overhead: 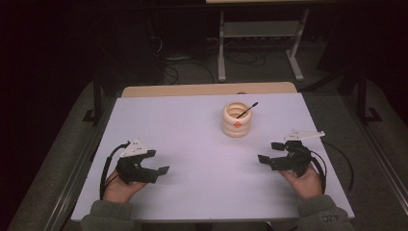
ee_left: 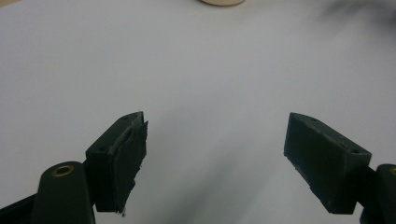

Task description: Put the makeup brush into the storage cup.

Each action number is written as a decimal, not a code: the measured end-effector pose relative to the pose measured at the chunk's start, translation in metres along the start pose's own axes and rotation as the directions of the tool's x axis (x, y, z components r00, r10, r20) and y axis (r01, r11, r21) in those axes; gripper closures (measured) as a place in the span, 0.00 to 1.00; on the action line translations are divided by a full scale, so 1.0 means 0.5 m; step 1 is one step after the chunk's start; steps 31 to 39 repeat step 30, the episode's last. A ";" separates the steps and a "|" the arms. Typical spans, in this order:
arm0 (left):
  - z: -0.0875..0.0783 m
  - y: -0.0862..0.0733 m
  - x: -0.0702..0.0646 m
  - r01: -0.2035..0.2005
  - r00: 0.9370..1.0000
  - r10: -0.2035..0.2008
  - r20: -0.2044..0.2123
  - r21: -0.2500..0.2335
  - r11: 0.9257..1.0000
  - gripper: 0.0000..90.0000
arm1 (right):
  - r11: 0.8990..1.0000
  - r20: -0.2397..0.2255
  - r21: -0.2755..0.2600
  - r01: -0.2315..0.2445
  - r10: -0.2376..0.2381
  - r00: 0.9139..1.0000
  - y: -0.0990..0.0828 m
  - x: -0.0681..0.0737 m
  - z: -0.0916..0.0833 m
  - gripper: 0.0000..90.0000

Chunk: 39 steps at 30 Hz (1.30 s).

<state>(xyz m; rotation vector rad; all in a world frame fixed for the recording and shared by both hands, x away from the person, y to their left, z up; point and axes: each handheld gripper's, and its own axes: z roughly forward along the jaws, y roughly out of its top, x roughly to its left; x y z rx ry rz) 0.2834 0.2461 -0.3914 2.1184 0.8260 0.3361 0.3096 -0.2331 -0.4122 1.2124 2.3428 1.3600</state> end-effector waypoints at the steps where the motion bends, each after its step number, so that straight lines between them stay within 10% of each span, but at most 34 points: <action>1: -0.001 -0.002 -0.001 0.003 1.000 -0.003 0.002 0.008 1.000 0.23 | 1.000 -0.002 0.001 -0.003 0.003 1.000 -0.003 0.000 0.000 0.20; 39: -0.001 -0.025 -0.007 0.004 1.000 -0.004 0.009 0.016 1.000 0.23 | 1.000 -0.015 -0.024 0.020 -0.020 1.000 -0.042 0.016 -0.023 0.19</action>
